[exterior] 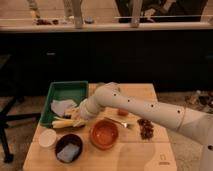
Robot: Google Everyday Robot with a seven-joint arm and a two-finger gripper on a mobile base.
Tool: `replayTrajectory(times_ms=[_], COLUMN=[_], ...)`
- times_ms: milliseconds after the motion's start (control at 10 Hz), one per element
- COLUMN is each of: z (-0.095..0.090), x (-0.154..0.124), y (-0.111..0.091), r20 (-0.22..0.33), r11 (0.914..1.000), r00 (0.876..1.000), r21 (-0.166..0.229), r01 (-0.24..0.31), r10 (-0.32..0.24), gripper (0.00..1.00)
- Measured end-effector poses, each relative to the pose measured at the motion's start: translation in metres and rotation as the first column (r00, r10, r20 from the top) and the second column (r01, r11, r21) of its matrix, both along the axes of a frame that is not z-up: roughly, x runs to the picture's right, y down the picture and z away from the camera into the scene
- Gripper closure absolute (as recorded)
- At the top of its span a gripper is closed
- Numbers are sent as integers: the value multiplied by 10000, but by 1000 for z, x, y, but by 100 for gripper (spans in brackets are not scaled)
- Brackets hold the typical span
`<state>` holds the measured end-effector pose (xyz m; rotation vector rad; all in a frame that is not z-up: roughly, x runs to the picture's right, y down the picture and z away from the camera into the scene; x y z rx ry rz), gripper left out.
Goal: Place banana in paper cup
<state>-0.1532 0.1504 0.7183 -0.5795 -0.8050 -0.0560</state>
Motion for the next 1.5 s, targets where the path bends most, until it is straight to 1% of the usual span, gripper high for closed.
replayTrajectory(times_ms=[200, 300, 600, 800, 900, 1000, 1100, 1200, 1300, 1500], z=[0, -2, -11, -22, -26, -32, -38, -41, -42, -40], x=[1, -4, -28, -49, -56, -67, -80, -88, -96, -105], y=[0, 5, 16, 23, 26, 29, 33, 36, 39, 42], r20=[9, 137, 631, 1046, 1170, 1316, 1465, 1542, 1586, 1629], r11=[10000, 9998, 9974, 9933, 9909, 9858, 9786, 9730, 9666, 9585], r00=[10000, 9997, 9954, 9878, 9840, 9771, 9679, 9611, 9539, 9448], r21=[7, -11, 40, 156, 237, 394, 550, 642, 698, 700], r01=[26, 208, 721, 1143, 1326, 1634, 1981, 2215, 2466, 2765], r10=[-26, -208, -722, -1153, -1345, -1672, -2042, -2290, -2548, -2845], gripper=[100, 100, 100, 100, 100, 100, 100, 100, 100, 100])
